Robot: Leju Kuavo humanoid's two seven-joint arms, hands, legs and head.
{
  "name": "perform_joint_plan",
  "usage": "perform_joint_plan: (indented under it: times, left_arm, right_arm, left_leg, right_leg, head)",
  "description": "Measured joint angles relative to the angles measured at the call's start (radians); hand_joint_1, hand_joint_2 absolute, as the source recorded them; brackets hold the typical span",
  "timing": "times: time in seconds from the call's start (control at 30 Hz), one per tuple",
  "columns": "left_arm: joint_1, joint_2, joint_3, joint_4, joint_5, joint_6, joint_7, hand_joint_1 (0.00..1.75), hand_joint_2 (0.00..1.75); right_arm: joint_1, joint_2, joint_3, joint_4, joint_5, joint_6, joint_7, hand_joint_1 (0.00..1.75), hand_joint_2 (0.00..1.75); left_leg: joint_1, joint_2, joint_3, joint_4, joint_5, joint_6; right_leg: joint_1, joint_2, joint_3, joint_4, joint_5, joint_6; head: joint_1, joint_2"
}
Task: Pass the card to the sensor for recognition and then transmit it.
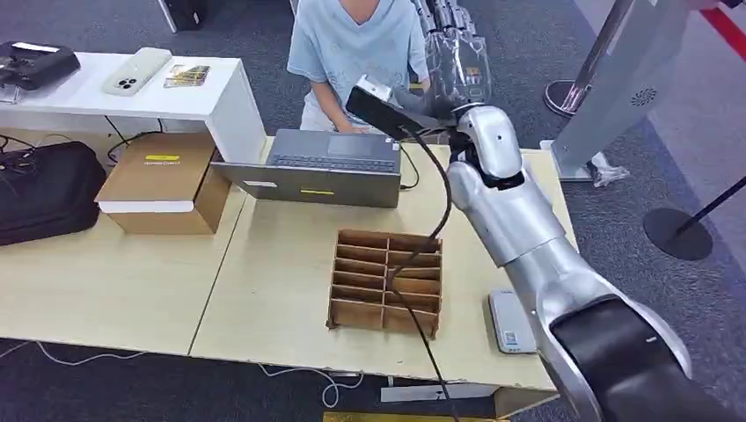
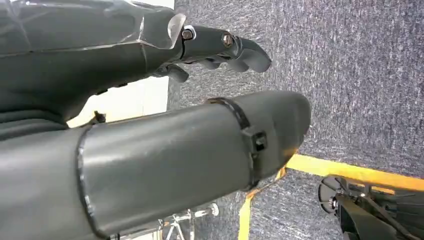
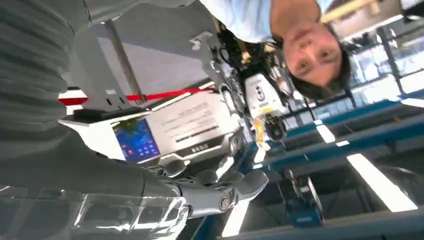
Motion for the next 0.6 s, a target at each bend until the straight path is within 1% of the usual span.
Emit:
perform_joint_plan:
  times: [0.2,0.3,0.43,0.6]
  left_arm:
    - [-0.001,0.002,0.0,0.0,-0.002,0.0,0.003,0.0,0.0]
    - [-0.002,0.003,-0.002,0.0,-0.002,0.0,0.003,0.0,0.0]
    - [-0.002,0.005,-0.003,0.0,-0.002,0.0,0.003,0.0,0.0]
    - [-0.002,0.005,-0.003,0.0,-0.002,0.0,0.002,0.0,0.0]
  right_arm:
    - [-0.098,0.047,-0.001,0.182,0.039,0.034,0.05,0.0,1.75]
    - [-0.134,0.067,0.0,0.258,0.055,0.049,0.065,0.0,1.75]
    - [-0.163,0.084,0.0,0.328,0.049,0.064,0.08,0.0,1.75]
    - [-0.182,0.088,-0.006,0.381,0.042,0.076,0.097,0.0,1.75]
  left_leg:
    - [0.0,0.0,0.0,0.0,0.0,0.0]
    - [0.0,0.0,0.0,0.0,0.0,0.0]
    - [0.0,0.0,0.0,0.0,0.0,0.0]
    - [0.0,0.0,0.0,0.0,0.0,0.0]
  right_leg:
    - [0.0,0.0,0.0,0.0,0.0,0.0]
    - [0.0,0.0,0.0,0.0,0.0,0.0]
    - [0.0,0.0,0.0,0.0,0.0,0.0]
    - [0.0,0.0,0.0,0.0,0.0,0.0]
  head:
    - [0.0,0.0]
    - [0.0,0.0]
    - [0.0,0.0]
    - [0.0,0.0]
